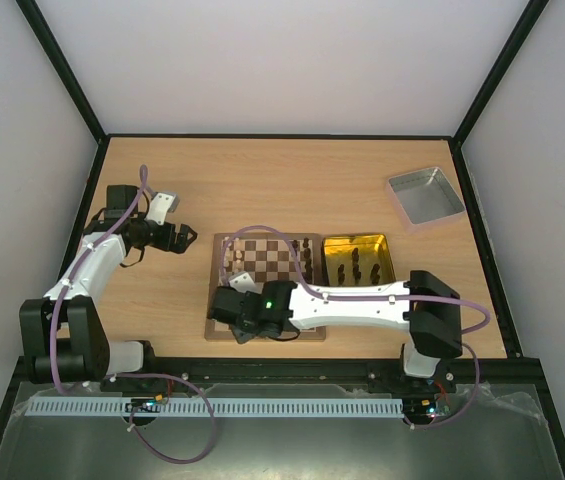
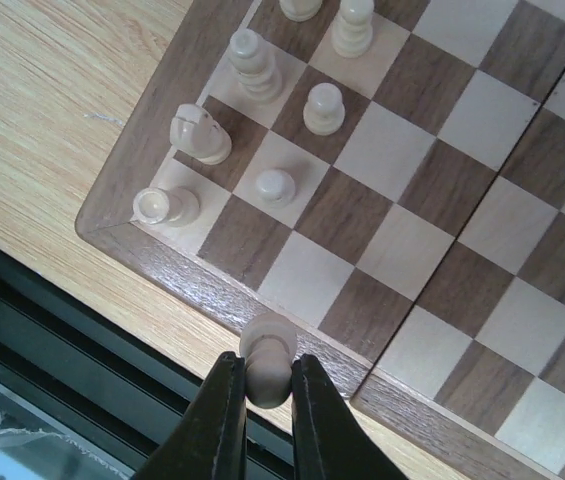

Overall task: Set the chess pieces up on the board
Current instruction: Place the chess piece on the chessboard.

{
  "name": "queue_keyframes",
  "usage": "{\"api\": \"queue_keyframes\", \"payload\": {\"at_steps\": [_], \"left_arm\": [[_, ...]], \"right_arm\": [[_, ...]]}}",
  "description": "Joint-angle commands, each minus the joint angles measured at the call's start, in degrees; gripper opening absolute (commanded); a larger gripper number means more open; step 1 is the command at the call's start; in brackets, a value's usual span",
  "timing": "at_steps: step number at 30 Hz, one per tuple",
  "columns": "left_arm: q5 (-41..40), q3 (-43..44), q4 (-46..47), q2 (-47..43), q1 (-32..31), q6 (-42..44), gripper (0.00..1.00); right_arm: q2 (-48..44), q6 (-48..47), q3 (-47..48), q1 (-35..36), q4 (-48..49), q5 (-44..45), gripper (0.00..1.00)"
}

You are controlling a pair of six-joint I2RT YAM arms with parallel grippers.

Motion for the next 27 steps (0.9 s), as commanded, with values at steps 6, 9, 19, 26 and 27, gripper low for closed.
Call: {"api": "queue_keyframes", "payload": {"at_steps": [6,9,19,26,27], "left_arm": [[-0.36,-0.48,-0.37,0.50,0.28,0.50,1.00],[-0.28,-0.43,-0.23,0.50,0.30,0.52,1.00],[-0.29,-0.50,-0.17,0.68,0.30,0.52,1.00],[-0.29,-0.49,-0.14,0.43,0.30,0.59,1.00],[-0.39,-0.54,-0.10,0.41,0.30,0.59,1.00]], "right_arm": [[5.42,-2.92,3.73,0.19,-0.21,-1.77,0.10],[6.10,-3.10,3.97,0.19,0.26,-1.75,0.10],[7.73,-3.78,3.43,0.16,1.72,-2.75,0.11],[9.13,-4.57,3.58,0.03,2.28,-2.10,0.12],[9.33,-4.71,3.72,-0.05,2.35,-2.06,0.12]]}}
